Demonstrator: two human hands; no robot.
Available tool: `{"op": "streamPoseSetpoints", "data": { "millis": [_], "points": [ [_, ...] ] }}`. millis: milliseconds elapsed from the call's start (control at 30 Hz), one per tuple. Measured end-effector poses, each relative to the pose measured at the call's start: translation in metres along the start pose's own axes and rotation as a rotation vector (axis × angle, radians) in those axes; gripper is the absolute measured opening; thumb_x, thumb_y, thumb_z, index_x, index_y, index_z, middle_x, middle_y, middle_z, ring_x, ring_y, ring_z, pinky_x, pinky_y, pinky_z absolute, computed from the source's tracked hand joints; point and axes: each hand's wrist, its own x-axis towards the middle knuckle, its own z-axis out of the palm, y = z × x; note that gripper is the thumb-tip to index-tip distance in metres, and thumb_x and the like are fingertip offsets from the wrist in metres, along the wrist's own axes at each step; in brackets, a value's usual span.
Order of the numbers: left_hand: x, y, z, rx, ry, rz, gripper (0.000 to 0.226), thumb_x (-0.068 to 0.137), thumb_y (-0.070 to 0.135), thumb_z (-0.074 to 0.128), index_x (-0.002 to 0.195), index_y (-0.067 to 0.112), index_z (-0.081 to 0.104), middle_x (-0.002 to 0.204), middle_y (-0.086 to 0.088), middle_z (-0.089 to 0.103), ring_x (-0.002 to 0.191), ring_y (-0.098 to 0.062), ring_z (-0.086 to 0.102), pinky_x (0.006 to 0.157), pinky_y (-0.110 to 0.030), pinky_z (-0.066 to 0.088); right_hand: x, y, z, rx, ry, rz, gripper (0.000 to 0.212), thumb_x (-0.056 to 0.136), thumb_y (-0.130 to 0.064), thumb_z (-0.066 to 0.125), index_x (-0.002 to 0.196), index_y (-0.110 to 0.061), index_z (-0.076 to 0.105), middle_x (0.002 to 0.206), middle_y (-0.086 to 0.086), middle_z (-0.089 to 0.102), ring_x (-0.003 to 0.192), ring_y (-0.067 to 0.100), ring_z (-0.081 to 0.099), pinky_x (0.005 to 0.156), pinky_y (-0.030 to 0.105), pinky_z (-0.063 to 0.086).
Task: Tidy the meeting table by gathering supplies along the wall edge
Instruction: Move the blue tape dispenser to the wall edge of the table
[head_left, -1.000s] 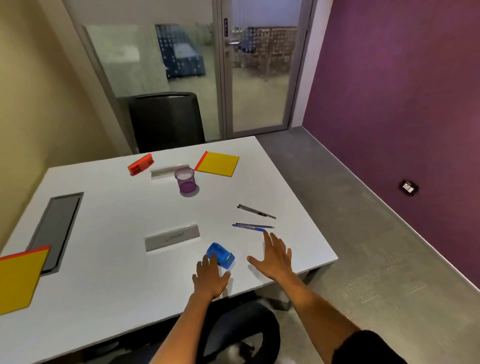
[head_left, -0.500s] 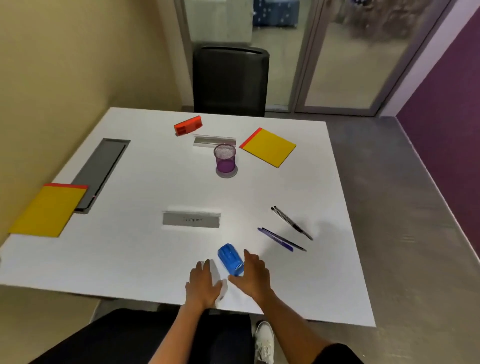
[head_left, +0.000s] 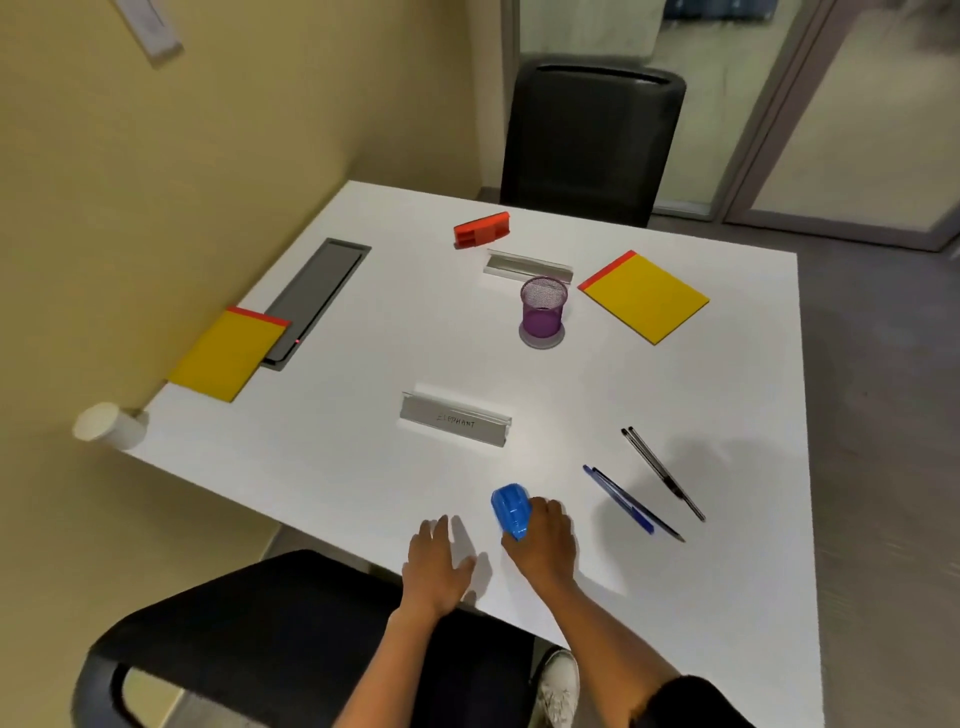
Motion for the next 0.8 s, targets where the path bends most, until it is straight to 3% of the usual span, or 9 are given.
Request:
{"op": "streamPoseSetpoints", "data": {
  "millis": [333,567,667,733,800],
  "points": [
    [-0.03,0.008,-0.014,-0.135,-0.028,0.078,0.073,0.092,0.038,0.054,0.15,0.01,0.02,0.156,-0.01,0.025,0.145,-0.025,0.022,0.118,-0.037,0.021,-0.037,0.017,-0.025,0.089,0.09,0.005,0.054,0.067,-0.046,0.076,0.106,-0.013,0.057,0.099,0.004,0.058,0.091,0.018,0.058,0.074,0.027,0.051],
    [-0.069,0.054,-0.006,-0.311,-0.101,0.185,0.063,0.094,0.035,0.054,0.147,0.012,0.03,0.155,-0.008,0.03,0.141,-0.023,0.03,0.115,-0.032,0.024,-0.066,0.043,-0.054,0.233,0.121,0.044,0.052,0.049,-0.059,0.056,0.084,-0.02,0.058,0.08,-0.003,0.061,0.069,0.012,0.06,0.053,0.021,0.041],
    [-0.085,0.077,0.007,-0.342,-0.148,0.239,0.064,0.093,0.039,0.054,0.147,0.013,0.03,0.154,-0.008,0.032,0.141,-0.023,0.032,0.116,-0.035,0.026,-0.091,0.056,-0.081,0.284,0.165,0.065,0.041,0.05,-0.052,0.061,0.077,-0.021,0.057,0.078,-0.003,0.064,0.066,0.013,0.062,0.053,0.025,0.049],
    [-0.096,0.093,0.019,-0.373,-0.19,0.25,0.064,0.093,0.04,0.054,0.147,0.014,0.031,0.154,-0.008,0.033,0.14,-0.023,0.034,0.115,-0.035,0.029,-0.111,0.066,-0.1,0.303,0.22,0.065,0.036,0.059,-0.044,0.072,0.083,-0.019,0.061,0.082,-0.006,0.063,0.072,0.015,0.065,0.061,0.029,0.055],
    [-0.11,0.11,0.032,-0.395,-0.24,0.265,0.064,0.093,0.043,0.053,0.147,0.016,0.03,0.153,-0.008,0.033,0.138,-0.023,0.037,0.114,-0.035,0.031,-0.13,0.081,-0.116,0.315,0.247,0.078,0.048,0.066,-0.04,0.078,0.105,-0.016,0.062,0.098,-0.005,0.059,0.087,0.017,0.065,0.068,0.026,0.051]
  ]
}}
